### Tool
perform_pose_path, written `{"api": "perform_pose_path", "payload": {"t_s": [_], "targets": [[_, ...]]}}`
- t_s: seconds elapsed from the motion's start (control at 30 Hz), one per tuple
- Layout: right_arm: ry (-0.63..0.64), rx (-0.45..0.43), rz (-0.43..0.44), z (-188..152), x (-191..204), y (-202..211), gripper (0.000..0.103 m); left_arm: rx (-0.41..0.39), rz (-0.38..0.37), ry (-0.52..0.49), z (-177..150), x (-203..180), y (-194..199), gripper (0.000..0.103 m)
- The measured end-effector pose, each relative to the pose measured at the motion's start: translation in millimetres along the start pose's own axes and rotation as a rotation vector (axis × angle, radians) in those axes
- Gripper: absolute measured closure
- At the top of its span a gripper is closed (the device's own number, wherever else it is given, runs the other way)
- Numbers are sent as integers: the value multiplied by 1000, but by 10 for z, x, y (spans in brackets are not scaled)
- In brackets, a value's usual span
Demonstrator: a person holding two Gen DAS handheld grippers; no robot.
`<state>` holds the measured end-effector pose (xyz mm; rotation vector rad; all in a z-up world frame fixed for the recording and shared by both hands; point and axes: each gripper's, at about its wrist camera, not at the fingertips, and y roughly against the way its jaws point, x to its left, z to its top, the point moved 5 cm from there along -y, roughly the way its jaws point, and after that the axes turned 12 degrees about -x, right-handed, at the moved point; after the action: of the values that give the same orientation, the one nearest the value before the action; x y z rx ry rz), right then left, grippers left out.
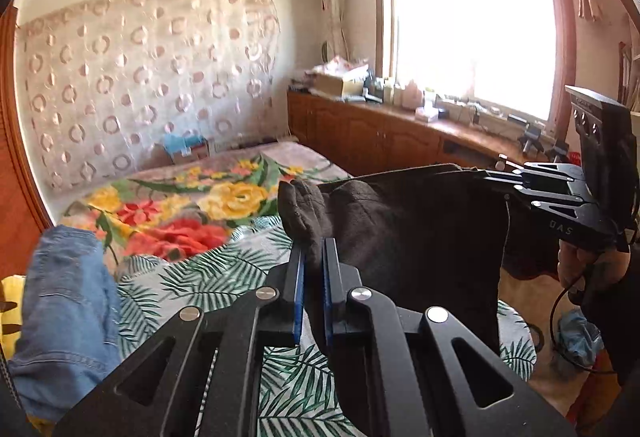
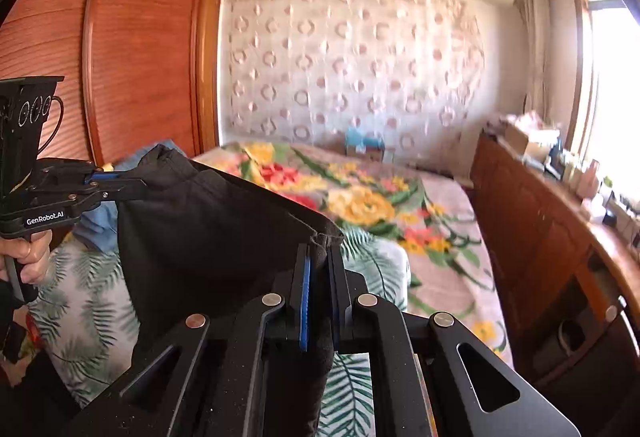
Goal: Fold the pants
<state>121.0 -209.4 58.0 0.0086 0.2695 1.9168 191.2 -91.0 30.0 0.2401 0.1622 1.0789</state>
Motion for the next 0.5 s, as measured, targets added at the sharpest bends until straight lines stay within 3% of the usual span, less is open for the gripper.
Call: {"api": "perform_pose_path", "payload": {"t_s": [0.27,0.5], "targets": [[57,-91,43,134,405,431,96,-114,45,-25,245,94,742,94],[101,-145,100,174,517,564,96,-181,101,-49,382,295,1075,94]]}}
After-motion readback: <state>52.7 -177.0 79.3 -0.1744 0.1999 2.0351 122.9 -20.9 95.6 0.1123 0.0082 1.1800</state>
